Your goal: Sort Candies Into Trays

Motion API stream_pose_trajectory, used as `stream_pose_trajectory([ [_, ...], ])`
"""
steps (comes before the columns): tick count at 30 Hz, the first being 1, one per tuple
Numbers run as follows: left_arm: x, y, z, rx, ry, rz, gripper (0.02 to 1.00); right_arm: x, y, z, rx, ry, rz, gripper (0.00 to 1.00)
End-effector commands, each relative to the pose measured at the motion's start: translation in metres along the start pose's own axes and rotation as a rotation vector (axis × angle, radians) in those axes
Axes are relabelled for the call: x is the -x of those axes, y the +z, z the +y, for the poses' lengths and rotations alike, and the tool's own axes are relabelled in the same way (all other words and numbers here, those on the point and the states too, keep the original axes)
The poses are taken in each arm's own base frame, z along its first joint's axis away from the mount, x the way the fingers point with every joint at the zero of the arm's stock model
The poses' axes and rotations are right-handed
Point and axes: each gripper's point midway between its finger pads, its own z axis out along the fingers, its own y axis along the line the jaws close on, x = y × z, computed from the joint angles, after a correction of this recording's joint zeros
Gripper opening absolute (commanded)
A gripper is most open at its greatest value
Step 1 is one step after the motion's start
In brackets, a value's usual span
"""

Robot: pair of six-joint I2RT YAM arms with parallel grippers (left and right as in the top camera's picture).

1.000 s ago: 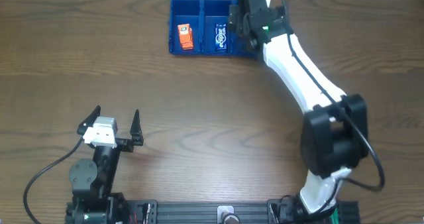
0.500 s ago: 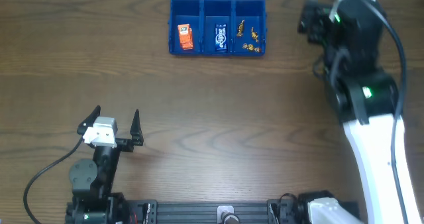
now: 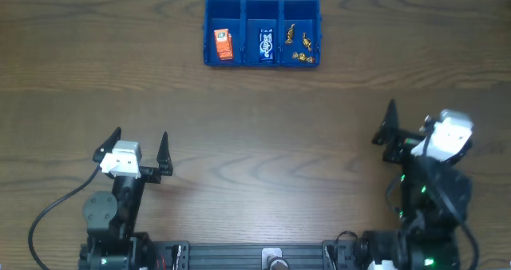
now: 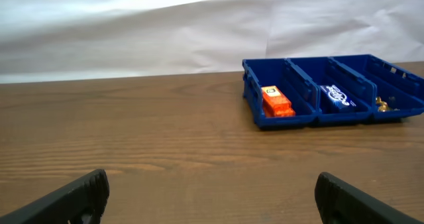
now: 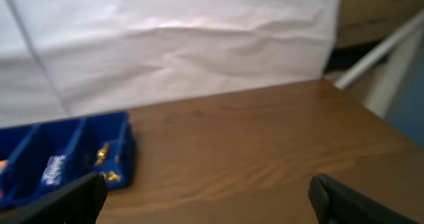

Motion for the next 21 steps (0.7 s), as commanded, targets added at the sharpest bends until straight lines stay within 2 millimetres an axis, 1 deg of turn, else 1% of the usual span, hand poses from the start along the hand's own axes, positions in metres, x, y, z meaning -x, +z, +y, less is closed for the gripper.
stream_pose_trajectory([
  [1, -0.016, 0.001, -0.004, -0.024, 0.007, 0.046, 0.998, -0.025, -0.002, 0.01, 0.081, -0.009, -0.057, 0.998],
  [3, -0.016, 0.001, -0.004, -0.024, 0.007, 0.046, 0.998, -0.031, -0.001, 0.008, 0.076, -0.006, -0.081, 0.998],
  [7, -0.016, 0.001, -0.004, -0.024, 0.007, 0.046, 0.998, -0.035, 0.003, 0.008, 0.083, 0.002, -0.154, 0.998],
  [10, -0.016, 0.001, -0.004, -0.024, 0.007, 0.046, 0.998, -0.043, 0.007, 0.008, 0.085, 0.004, -0.18, 0.998],
  [15, -0.016, 0.001, -0.004, -0.024, 0.007, 0.046, 0.998, -0.064, 0.013, 0.011, 0.105, -0.001, -0.145, 0.998],
  [19, -0.016, 0.001, -0.004, -0.024, 0.007, 0.046, 0.998, -0.084, 0.019, 0.011, 0.108, -0.003, -0.124, 0.998],
  [21, -0.016, 0.001, -0.004, -0.024, 0.007, 0.046, 0.996, -0.091, 0.021, 0.016, 0.139, -0.004, -0.13, 0.998],
])
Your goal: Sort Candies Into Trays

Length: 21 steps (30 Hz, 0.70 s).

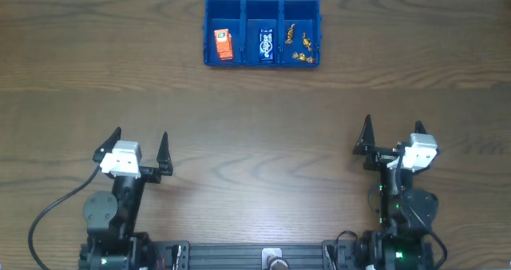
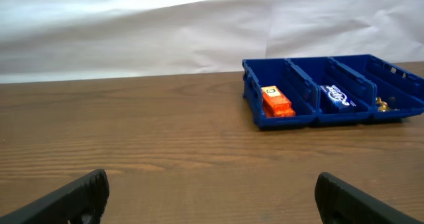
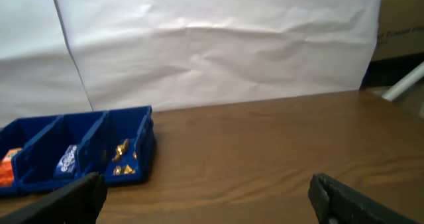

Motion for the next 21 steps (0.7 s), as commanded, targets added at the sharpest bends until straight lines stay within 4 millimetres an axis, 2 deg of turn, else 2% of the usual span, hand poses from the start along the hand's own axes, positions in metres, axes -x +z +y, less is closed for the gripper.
stream_pose_trajectory([
  [1, -0.016, 0.001, -0.004, -0.024, 0.007, 0.046, 0.998, -0.023, 0.002, 0.006, 0.049, -0.013, 0.011, 0.998],
  [11, -0.016, 0.001, -0.004, -0.024, 0.007, 0.046, 0.998, -0.017, -0.007, 0.009, 0.063, -0.012, -0.019, 0.998],
  [13, -0.016, 0.001, -0.004, -0.024, 0.007, 0.046, 0.998, -0.03, -0.007, 0.008, 0.06, -0.013, 0.032, 0.998],
  [14, -0.016, 0.001, -0.004, -0.024, 0.007, 0.046, 0.996, -0.043, -0.007, 0.007, 0.056, -0.014, 0.084, 0.998],
  [21, -0.016, 0.001, -0.004, -0.024, 0.007, 0.046, 0.996, -0.042, -0.007, 0.007, 0.056, -0.014, 0.08, 0.998],
])
